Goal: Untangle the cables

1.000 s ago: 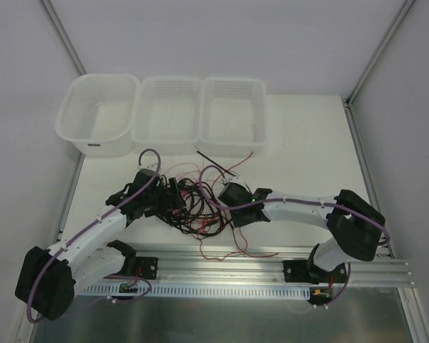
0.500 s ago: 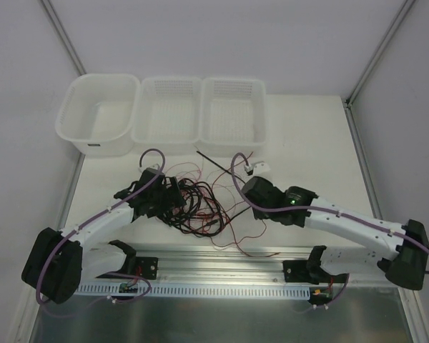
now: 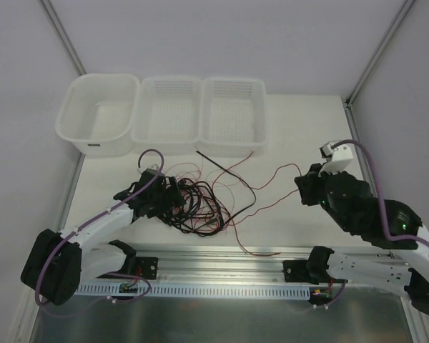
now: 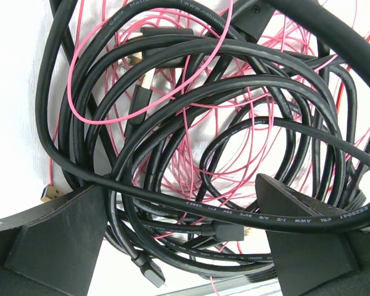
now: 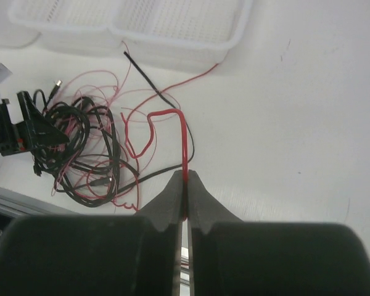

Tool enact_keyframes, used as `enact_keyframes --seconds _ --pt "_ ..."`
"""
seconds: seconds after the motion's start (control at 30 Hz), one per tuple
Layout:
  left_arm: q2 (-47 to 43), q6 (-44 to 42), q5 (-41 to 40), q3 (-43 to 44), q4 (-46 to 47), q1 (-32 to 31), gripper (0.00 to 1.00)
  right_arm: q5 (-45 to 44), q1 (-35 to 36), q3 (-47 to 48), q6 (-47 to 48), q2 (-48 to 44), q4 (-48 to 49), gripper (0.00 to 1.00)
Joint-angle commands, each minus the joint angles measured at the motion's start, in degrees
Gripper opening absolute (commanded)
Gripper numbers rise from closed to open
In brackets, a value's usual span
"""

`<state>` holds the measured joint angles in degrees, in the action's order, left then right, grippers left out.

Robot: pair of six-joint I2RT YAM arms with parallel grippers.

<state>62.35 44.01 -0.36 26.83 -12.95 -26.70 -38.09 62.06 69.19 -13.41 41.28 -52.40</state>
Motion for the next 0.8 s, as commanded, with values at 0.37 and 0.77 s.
enact_keyframes --seconds 0.37,0.77 --pt "-0.4 0.1 -3.2 -1.3 -3.5 -0.5 0.99 -7.4 -0.3 22.1 13.1 3.3 -5.0 0.01" --pt "-1.5 -1.9 0.3 1.7 -3.6 -0.5 0.99 -6.3 -0.3 35.9 22.3 10.7 -3.3 0.01"
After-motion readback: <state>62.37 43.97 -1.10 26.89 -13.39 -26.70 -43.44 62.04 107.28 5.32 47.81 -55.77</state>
